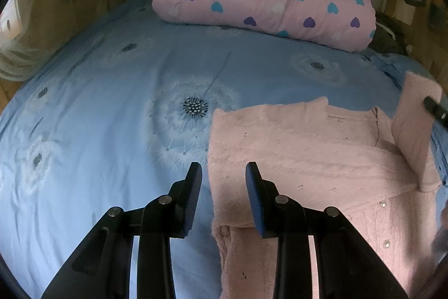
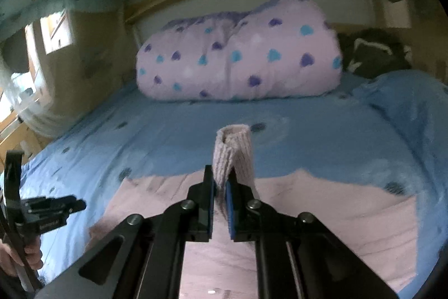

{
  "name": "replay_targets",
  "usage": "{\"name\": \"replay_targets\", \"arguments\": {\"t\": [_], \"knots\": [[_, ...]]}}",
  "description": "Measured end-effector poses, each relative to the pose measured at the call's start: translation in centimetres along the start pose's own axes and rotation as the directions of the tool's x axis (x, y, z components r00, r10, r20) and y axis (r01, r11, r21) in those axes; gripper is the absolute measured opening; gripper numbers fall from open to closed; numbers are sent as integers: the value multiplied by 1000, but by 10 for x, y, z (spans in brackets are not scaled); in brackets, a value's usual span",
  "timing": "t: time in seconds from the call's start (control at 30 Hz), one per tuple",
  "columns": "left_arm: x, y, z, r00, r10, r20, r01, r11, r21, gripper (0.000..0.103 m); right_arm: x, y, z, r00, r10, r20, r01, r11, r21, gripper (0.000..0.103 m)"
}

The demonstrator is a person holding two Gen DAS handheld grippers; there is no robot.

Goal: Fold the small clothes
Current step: 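Lift the sleeve with the right tool, lay it across the body, open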

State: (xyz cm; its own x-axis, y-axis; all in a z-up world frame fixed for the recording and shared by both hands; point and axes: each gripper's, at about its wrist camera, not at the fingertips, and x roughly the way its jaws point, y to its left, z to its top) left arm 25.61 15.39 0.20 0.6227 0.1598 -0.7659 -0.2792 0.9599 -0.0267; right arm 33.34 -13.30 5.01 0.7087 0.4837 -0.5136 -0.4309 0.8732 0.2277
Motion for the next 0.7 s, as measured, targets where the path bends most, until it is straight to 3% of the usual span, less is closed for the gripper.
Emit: {"name": "replay_targets", "arguments": {"t": [0.13,0.37,0.7], "knots": [[0,1,0,1000,3,0,-3,1000,-6,26,8,18,-8,1000,31,-3,-31,999,-15,8],[1,1,0,1000,6,-3,-6,1000,3,26,-7,24,5,991,103,84,-102,995,-15,8],[2,2,-1,1000,11,-13,-11,1000,3,26,-5,42,4,986,145,85,-141,989,-52,8]]}}
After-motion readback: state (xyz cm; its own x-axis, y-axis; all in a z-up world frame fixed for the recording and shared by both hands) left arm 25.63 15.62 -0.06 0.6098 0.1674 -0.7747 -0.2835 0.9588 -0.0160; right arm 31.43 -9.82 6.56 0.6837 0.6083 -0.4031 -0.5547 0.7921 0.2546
